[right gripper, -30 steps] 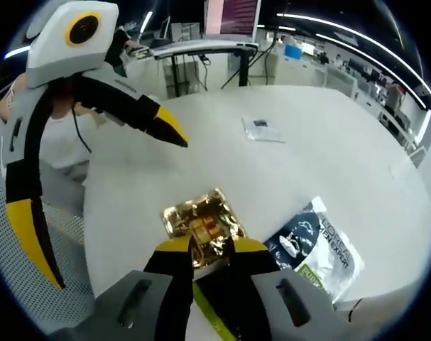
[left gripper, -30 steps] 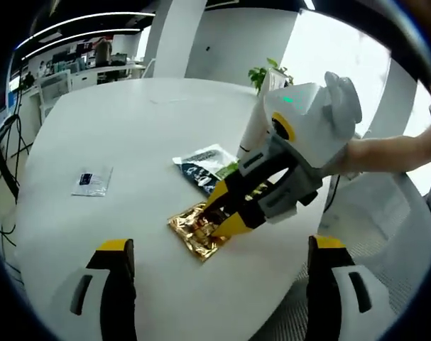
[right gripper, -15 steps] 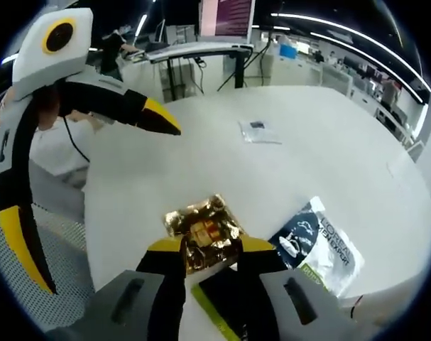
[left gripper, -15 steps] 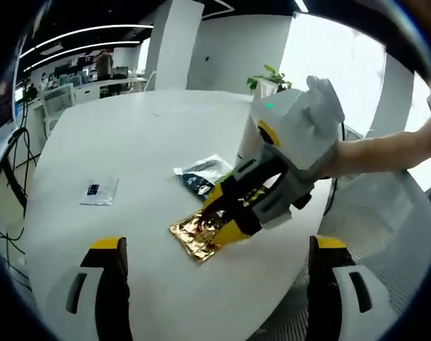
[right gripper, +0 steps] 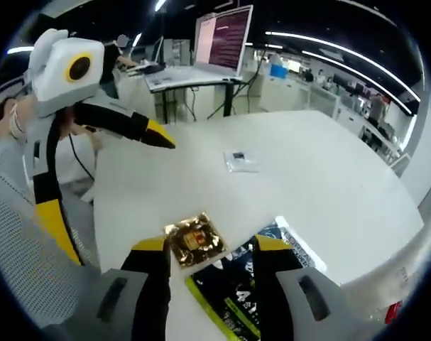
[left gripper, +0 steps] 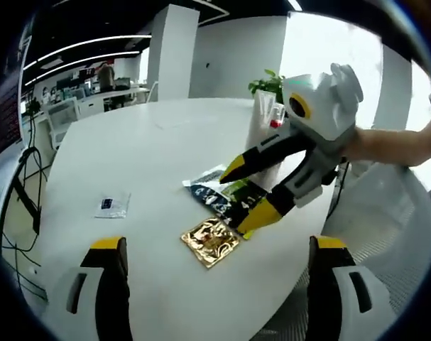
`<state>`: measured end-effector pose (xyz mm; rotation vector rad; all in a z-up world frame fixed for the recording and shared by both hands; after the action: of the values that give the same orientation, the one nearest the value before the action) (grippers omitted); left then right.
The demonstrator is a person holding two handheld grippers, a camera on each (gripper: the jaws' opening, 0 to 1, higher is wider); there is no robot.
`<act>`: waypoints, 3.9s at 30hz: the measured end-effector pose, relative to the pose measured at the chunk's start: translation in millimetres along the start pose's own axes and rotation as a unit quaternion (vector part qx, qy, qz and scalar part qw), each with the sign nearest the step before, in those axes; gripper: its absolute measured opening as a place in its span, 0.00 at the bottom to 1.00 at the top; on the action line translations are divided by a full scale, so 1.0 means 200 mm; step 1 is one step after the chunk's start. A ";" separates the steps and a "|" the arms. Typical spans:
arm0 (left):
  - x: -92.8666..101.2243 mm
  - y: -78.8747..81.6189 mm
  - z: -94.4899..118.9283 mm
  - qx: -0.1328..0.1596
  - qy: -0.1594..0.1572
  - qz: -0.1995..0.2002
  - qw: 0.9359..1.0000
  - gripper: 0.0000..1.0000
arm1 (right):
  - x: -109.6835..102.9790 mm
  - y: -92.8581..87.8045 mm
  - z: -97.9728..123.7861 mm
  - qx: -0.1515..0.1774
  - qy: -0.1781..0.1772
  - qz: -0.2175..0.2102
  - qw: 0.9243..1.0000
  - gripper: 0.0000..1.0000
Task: Arrange the skincare products in the storage area until every visible bottle or jar stands upright without overlapping.
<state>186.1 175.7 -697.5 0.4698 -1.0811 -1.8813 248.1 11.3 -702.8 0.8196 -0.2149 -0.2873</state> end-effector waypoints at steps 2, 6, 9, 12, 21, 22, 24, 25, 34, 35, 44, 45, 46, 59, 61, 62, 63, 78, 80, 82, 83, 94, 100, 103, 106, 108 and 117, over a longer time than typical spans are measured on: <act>0.00 0.02 0.02 0.016 0.004 0.001 1.000 0.99 | -0.01 0.02 0.04 0.001 -0.003 0.009 1.000 0.52; 0.02 0.02 0.03 0.012 0.009 -0.005 1.000 0.99 | 0.00 0.05 0.12 0.003 -0.026 0.021 0.999 0.58; 0.02 0.02 0.05 0.015 0.013 -0.004 1.000 0.99 | -0.02 0.05 0.16 -0.001 -0.026 0.019 0.999 0.66; 0.02 0.04 0.07 0.032 0.022 -0.003 0.999 0.98 | -0.04 0.06 0.23 0.000 -0.038 0.026 0.999 0.73; 0.03 0.06 0.12 0.040 0.029 -0.012 0.999 0.98 | -0.07 0.05 0.40 0.045 -0.080 -0.005 0.996 0.78; 0.03 0.06 0.12 0.040 0.029 -0.012 0.999 0.98 | -0.08 0.05 0.42 0.044 -0.084 -0.006 0.995 0.78; 0.04 0.05 0.13 0.042 0.029 -0.013 0.999 0.98 | -0.09 0.04 0.46 0.050 -0.095 -0.007 0.994 0.79; 0.04 0.05 0.14 0.042 0.029 -0.013 0.999 0.98 | -0.09 0.04 0.47 0.050 -0.101 -0.008 0.994 0.81; 0.06 0.05 0.19 0.051 0.044 -0.010 0.998 0.99 | -0.06 -0.04 0.62 0.059 -0.158 -0.047 0.985 0.88; 0.07 0.05 0.20 0.052 0.046 -0.010 0.998 0.99 | -0.06 -0.05 0.63 0.059 -0.162 -0.051 0.984 0.88; 0.08 0.02 0.25 0.053 0.055 -0.006 0.997 0.99 | -0.03 -0.17 0.73 0.052 -0.190 -0.104 0.975 0.97; 0.08 0.02 0.25 0.053 0.056 -0.005 0.997 0.99 | -0.03 -0.19 0.74 0.052 -0.193 -0.109 0.974 0.97; 0.09 0.02 0.25 0.054 0.057 -0.003 0.997 0.99 | -0.03 -0.20 0.74 0.052 -0.195 -0.109 0.973 0.98; 0.15 0.00 0.28 0.066 0.063 0.013 0.996 0.99 | -0.07 -0.35 0.75 0.053 -0.208 -0.144 0.966 0.99; 0.16 -0.01 0.28 0.063 0.061 0.016 0.996 0.99 | -0.08 -0.35 0.74 0.068 -0.212 -0.144 0.964 1.00; 0.17 -0.02 0.28 0.055 0.055 0.018 0.997 0.99 | -0.09 -0.35 0.74 0.062 -0.208 -0.146 0.965 1.00; 0.17 -0.03 0.27 0.056 0.056 0.018 0.997 0.99 | -0.09 -0.34 0.74 0.064 -0.209 -0.145 0.965 1.00; 0.16 -0.07 0.27 0.050 0.057 0.025 0.997 0.99 | -0.10 -0.33 0.72 0.067 -0.206 -0.141 0.966 1.00; 0.15 -0.07 0.27 0.051 0.058 0.027 0.997 0.99 | -0.10 -0.33 0.72 0.063 -0.204 -0.141 0.967 1.00; 0.14 -0.07 0.26 0.047 0.057 0.025 0.997 0.99 | -0.10 -0.33 0.72 0.065 -0.204 -0.141 0.967 1.00; 0.14 -0.07 0.26 0.045 0.059 0.024 0.997 0.99 | -0.10 -0.33 0.72 0.065 -0.204 -0.141 0.967 1.00; 0.13 -0.07 0.21 0.039 0.061 0.025 0.997 0.99 | -0.09 -0.34 0.72 0.066 -0.201 -0.148 0.966 1.00; 0.11 -0.06 0.17 0.038 0.062 0.029 0.997 0.98 | -0.09 -0.34 0.71 0.066 -0.199 -0.152 0.966 1.00; 0.10 -0.05 0.15 0.037 0.059 0.030 0.997 0.98 | -0.09 -0.34 0.71 0.065 -0.199 -0.153 0.966 1.00; 0.09 -0.05 0.12 0.033 0.056 0.029 0.997 0.98 | -0.09 -0.34 0.71 0.067 -0.198 -0.154 0.966 1.00; 0.07 -0.04 0.12 0.034 0.057 0.032 0.997 0.98 | -0.09 -0.34 0.71 0.066 -0.196 -0.153 0.966 1.00; 0.01 -0.07 0.10 0.019 0.061 0.035 0.997 0.96 | -0.07 -0.35 0.71 0.060 -0.198 -0.151 0.967 1.00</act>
<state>164.3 187.2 -698.4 0.5544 -1.0407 -1.7501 180.6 -126.3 -662.5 0.9096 -0.4873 -0.7338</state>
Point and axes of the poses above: the point that each gripper's makers call its tool centre point, and the gripper's own axes: z roughly backward along the fingers, x roughly to its right, y roughly out of its top, the point moved 9 cm from there along z, roughly backward along the fingers, and after that the axes turned 4 degrees about y, right-handed, at the moved point
